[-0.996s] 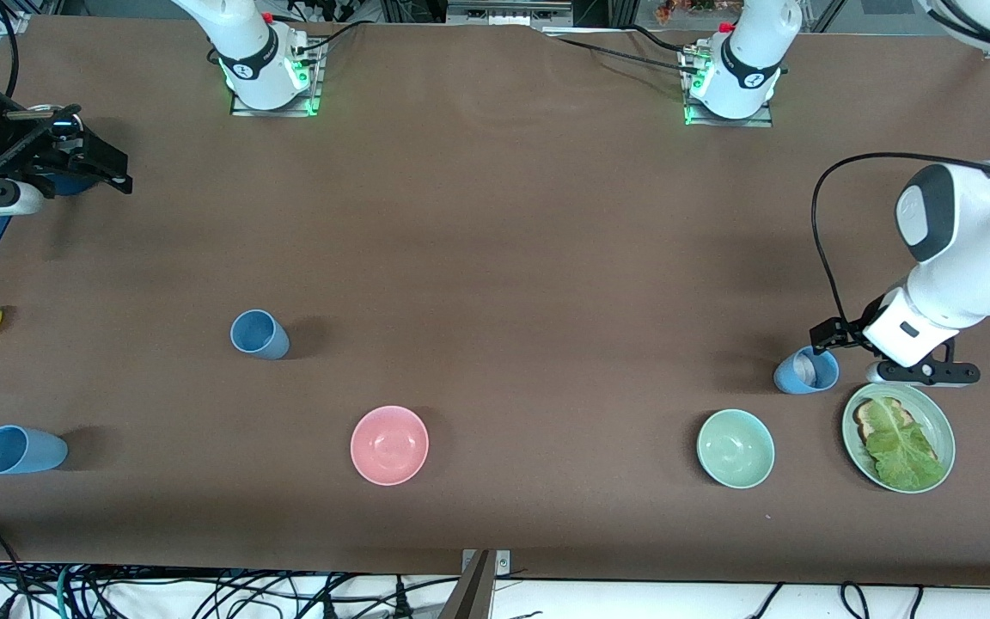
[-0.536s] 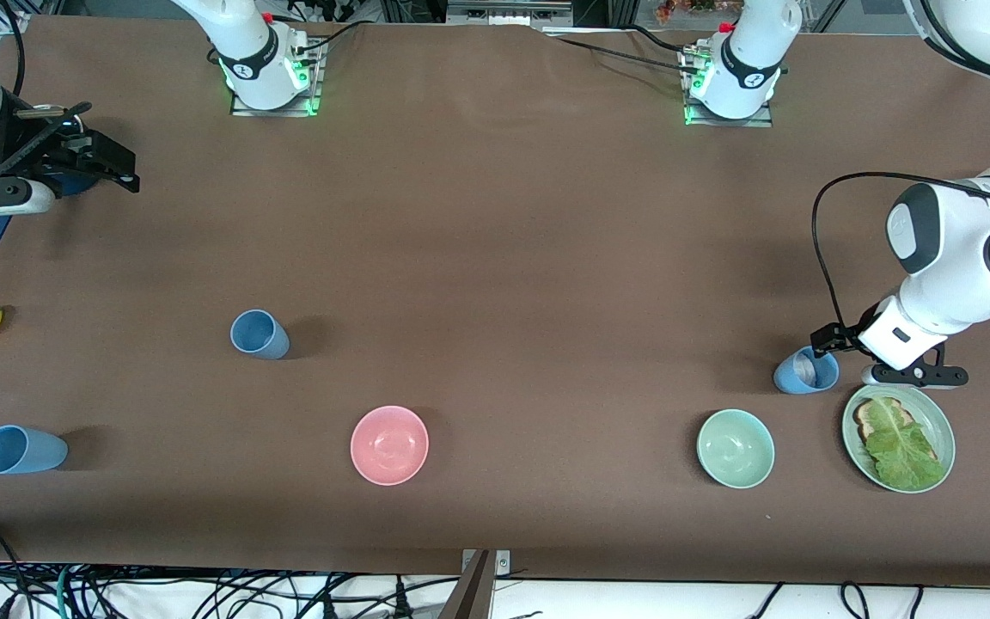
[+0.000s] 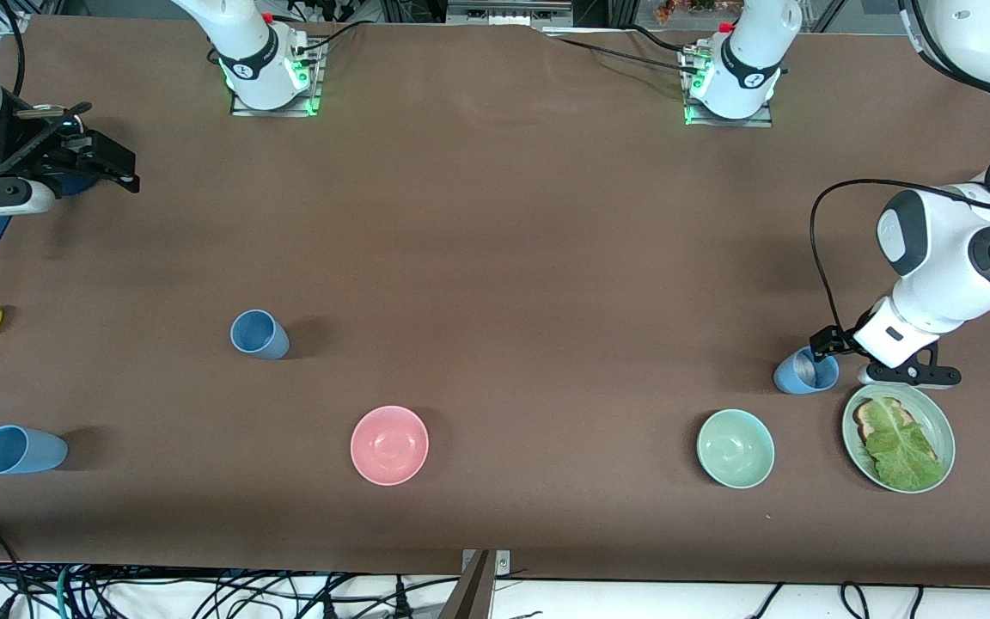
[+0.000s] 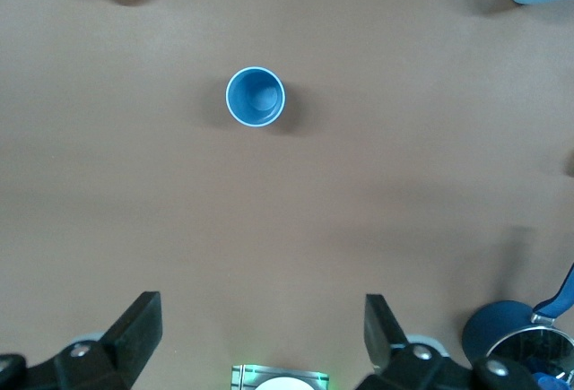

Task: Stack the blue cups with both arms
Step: 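Close the left gripper on the rim of the tissue-filled blue cup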

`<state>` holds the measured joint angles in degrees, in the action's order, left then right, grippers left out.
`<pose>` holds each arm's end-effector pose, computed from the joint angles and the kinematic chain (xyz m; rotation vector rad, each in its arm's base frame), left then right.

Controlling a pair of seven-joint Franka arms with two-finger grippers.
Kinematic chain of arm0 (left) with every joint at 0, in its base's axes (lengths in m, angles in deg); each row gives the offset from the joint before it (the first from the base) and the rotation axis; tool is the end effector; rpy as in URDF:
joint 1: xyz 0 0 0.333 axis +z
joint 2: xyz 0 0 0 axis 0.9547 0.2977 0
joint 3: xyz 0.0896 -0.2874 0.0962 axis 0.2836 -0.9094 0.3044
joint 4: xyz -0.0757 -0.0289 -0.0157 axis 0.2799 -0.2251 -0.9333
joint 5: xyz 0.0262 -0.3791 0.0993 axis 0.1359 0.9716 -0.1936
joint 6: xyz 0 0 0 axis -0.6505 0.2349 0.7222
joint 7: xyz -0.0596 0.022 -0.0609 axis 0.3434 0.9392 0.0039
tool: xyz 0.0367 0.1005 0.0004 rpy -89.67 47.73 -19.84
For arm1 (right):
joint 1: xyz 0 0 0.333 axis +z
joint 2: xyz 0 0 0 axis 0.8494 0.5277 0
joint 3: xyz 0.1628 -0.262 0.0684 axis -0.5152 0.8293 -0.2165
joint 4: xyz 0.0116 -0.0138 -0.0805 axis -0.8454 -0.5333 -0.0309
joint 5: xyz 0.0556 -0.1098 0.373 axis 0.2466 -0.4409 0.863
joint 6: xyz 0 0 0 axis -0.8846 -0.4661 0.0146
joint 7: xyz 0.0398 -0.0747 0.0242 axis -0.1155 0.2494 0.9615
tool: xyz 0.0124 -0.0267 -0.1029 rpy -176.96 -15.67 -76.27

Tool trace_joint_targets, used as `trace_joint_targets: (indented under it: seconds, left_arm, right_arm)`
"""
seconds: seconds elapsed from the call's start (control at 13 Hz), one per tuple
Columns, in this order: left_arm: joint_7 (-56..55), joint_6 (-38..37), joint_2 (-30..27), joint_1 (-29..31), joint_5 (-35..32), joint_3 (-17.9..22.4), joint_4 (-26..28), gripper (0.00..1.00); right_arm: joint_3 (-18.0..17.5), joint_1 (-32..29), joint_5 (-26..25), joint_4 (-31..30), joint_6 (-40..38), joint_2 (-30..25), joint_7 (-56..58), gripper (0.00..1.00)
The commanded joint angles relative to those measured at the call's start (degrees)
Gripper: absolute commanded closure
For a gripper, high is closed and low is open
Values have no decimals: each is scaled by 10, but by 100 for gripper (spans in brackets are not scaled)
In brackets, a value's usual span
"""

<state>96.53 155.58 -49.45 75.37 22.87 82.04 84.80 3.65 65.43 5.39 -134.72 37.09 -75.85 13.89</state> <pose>0.6312 0.0673 0.2944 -3.0783 0.0905 -0.1538 0.5485 0.0530 0.6191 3.1321 0.1530 -0.1593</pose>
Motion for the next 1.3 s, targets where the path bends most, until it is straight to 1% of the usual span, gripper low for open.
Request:
trace_joint_targets:
  seconds: [0.0,0.15,0.69,1.23]
  left_arm:
    - [19,28,8,12,-9,0,6,0]
    - [28,33,14,14,-5,-1,5,1]
    - [27,102,49,20,1,-2,6,1]
    - [27,102,62,20,2,-6,12,0]
  right_arm:
    - [-2,1,-6,10,-6,5,-4,0]
    - [-2,1,-7,10,-7,5,-4,0]
    - [-2,1,-8,9,-6,4,-6,0]
    - [-3,1,-8,6,-5,5,-7,0]
